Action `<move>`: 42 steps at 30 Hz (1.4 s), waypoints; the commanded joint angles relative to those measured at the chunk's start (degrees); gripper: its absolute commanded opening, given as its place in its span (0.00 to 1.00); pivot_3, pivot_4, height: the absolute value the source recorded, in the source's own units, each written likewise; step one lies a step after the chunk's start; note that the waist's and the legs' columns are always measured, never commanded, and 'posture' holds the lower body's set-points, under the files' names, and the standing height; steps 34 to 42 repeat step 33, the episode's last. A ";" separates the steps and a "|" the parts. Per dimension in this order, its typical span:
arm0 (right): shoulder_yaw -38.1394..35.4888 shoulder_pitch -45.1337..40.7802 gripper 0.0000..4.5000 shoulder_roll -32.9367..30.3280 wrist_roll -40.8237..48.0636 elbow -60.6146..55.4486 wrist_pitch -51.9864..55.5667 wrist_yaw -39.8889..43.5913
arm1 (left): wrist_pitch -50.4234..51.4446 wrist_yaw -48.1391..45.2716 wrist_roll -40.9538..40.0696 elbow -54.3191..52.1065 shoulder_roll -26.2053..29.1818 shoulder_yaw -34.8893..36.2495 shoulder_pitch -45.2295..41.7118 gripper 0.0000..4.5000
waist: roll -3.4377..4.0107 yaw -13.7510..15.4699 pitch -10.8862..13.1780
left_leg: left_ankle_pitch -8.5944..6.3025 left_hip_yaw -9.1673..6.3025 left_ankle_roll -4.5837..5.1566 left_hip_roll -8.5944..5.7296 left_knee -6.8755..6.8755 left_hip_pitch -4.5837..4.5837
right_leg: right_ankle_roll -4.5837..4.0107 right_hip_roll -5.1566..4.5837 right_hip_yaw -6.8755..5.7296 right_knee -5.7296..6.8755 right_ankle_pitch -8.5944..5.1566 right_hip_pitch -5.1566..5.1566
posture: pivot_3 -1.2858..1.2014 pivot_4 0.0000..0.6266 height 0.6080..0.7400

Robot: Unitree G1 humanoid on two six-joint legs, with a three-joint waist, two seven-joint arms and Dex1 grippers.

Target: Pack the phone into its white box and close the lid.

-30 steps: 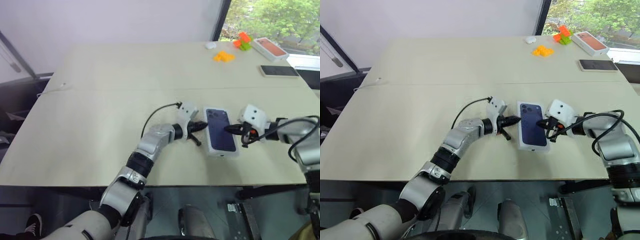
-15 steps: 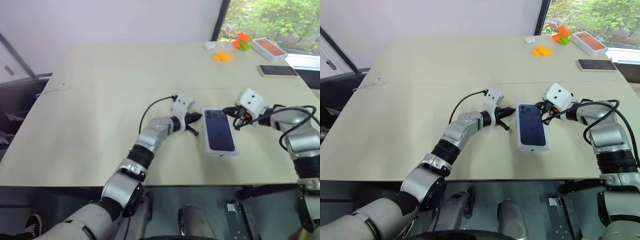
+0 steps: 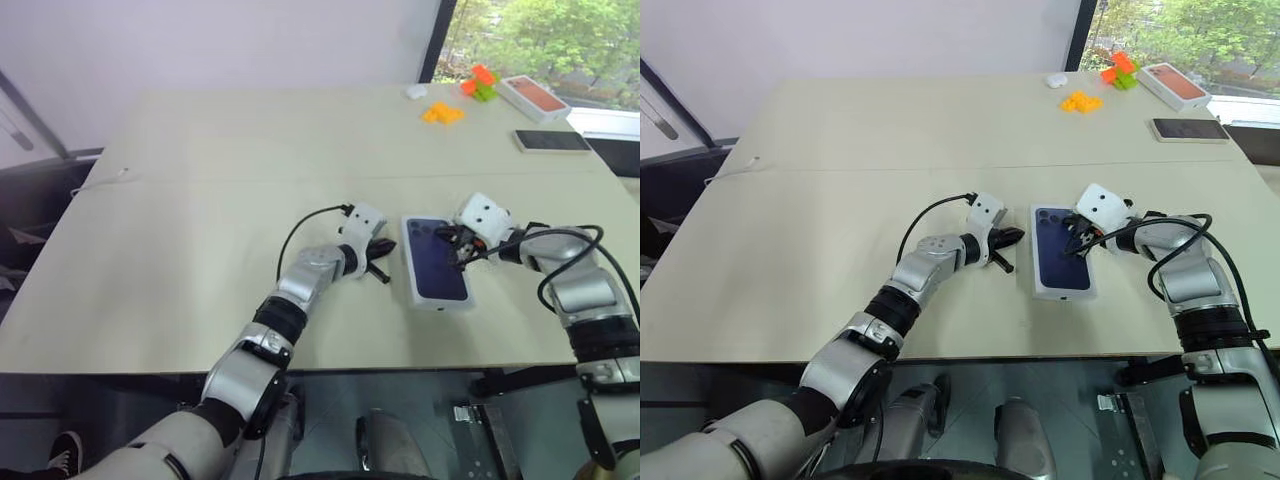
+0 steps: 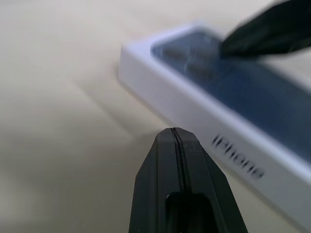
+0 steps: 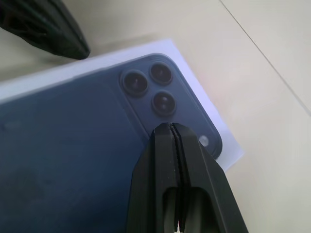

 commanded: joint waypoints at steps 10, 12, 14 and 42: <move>-5.26 -0.56 0.54 1.32 18.55 -15.33 14.76 9.18 | 11.94 -6.29 -6.93 -33.32 19.70 5.64 11.32 0.54 | 0.04 0.19 0.00 | 0.02 -0.05 -0.03 0.05 -0.10 0.00 | -0.04 0.05 0.02 0.01 0.00 -0.04 | 0.52 0.24 1.00; -4.92 0.08 0.77 1.14 18.85 -16.13 12.86 10.33 | 16.13 -7.40 -9.45 -36.29 24.35 8.45 13.22 0.77 | 0.04 0.18 0.00 | 0.01 -0.05 -0.04 0.04 -0.05 0.01 | -0.08 0.02 0.02 0.00 0.02 -0.02 | 0.52 0.24 1.00; -5.26 0.34 0.99 0.39 18.68 -14.71 10.98 11.48 | 16.68 -9.13 -11.61 -38.60 27.53 10.58 15.00 0.98 | 0.05 0.18 0.00 | -0.06 -0.10 -0.15 0.05 -0.04 0.03 | -0.10 0.02 0.04 -0.02 0.02 -0.09 | 0.52 0.24 1.00; -9.91 3.24 0.99 -9.16 16.44 -3.35 0.33 18.49 | 12.35 -22.51 -21.00 -44.79 50.68 29.86 39.51 0.98 | 0.10 0.20 0.02 | -0.09 0.34 -0.17 0.08 -0.52 -0.09 | -0.38 -0.18 0.54 -0.08 -0.12 -0.72 | 0.52 0.24 1.00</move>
